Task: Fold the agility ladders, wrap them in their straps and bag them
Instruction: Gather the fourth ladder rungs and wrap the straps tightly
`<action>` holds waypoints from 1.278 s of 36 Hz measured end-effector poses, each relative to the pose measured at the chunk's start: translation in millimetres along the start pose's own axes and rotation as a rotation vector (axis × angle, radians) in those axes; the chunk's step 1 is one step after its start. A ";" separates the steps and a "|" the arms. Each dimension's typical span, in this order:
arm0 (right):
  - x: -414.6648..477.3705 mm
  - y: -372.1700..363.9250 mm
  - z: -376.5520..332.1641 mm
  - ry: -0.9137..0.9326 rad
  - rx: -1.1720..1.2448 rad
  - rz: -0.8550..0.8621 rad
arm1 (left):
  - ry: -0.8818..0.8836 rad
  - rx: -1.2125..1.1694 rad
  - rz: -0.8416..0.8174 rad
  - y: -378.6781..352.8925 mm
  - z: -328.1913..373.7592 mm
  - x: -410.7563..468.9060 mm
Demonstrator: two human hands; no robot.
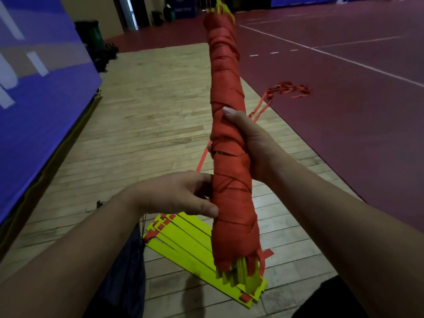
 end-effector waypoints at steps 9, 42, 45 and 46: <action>-4.2 19.3 -22.5 0.134 -0.402 0.129 | 0.105 0.047 0.287 29.9 -19.0 0.2; 1.1 38.9 0.8 0.144 -0.043 0.408 | -0.031 -0.095 0.702 46.9 -21.7 -13.2; 2.7 43.3 4.2 0.139 0.028 0.418 | -0.218 -0.330 0.629 44.2 -9.9 -21.3; 4.4 43.5 10.6 0.087 0.006 0.417 | -0.253 -0.380 0.631 45.4 -9.2 -24.4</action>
Point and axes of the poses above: each hand's wrist, its own x-axis towards the middle knuckle, its own y-axis out of the back of the hand, z = x × y, the point moved 9 cm from there along x, towards the middle knuckle, and after that the axes turned 14 degrees about -z, right-handed, at the moved point
